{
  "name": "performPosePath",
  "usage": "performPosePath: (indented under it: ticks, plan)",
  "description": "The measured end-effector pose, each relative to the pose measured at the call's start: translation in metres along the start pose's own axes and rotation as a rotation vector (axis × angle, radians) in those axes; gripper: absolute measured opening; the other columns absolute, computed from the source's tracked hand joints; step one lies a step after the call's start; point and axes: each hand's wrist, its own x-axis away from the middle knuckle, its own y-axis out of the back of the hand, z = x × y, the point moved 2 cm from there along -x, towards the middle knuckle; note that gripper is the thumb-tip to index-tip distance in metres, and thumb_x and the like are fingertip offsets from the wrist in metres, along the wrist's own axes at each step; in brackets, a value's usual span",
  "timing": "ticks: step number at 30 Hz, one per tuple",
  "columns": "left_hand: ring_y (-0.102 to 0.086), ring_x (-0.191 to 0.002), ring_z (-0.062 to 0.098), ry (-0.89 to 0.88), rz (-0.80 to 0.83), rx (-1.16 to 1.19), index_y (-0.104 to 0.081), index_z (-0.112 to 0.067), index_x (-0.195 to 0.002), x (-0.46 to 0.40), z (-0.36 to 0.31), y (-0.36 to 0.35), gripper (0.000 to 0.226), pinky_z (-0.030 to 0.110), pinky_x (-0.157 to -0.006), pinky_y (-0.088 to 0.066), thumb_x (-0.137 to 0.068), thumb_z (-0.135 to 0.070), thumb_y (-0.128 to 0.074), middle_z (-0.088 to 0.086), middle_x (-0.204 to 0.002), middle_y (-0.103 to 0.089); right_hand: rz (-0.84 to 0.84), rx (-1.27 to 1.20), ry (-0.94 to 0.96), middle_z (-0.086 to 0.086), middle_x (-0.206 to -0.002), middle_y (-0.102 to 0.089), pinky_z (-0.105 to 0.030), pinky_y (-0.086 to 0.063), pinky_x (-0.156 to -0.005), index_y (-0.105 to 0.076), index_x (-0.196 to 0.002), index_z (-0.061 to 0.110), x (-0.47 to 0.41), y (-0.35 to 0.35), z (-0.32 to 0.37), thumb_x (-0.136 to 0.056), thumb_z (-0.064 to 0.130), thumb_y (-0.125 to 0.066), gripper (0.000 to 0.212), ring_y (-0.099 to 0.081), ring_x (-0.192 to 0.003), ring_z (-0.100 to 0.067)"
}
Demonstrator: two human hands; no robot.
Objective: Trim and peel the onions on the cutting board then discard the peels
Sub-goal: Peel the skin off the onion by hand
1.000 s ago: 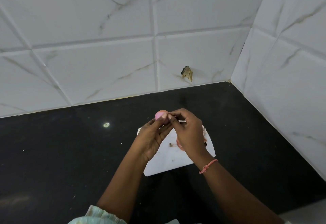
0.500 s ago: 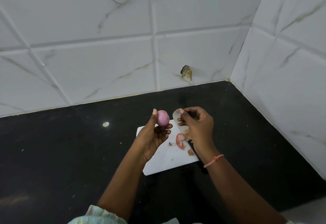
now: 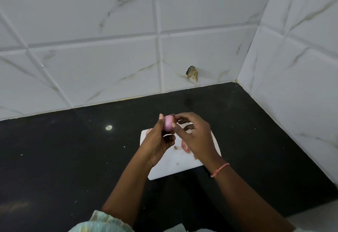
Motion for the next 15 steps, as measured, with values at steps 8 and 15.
performPosePath:
  ticks: [8,15]
  plan:
    - [-0.050,-0.072,0.016,-0.014,0.016,-0.022,-0.074,-0.022,-0.117,0.0044,-0.0010,-0.0031,0.045,0.027,-0.067,-0.050,-0.100,-0.052,-0.047,0.013,-0.112,-0.071,-0.048,-0.024,0.017,0.015,-0.088,-0.067,-0.012,-0.053,-0.075,-0.068,-0.088,0.023,0.0012,-0.0081,0.0044,-0.082,0.041,-0.074,0.020,-0.065,-0.086,-0.002]
    - [-0.045,-0.068,0.014,-0.015,0.025,-0.003,-0.073,-0.018,-0.120,0.0005,0.0013,-0.0010,0.048,0.027,-0.062,-0.047,-0.099,-0.053,-0.047,0.015,-0.107,-0.066,-0.047,-0.026,0.021,0.014,-0.087,-0.067,-0.015,-0.054,-0.075,-0.070,-0.089,0.017,0.0015,-0.0058,0.0076,-0.078,0.060,-0.062,0.045,-0.065,-0.085,-0.003]
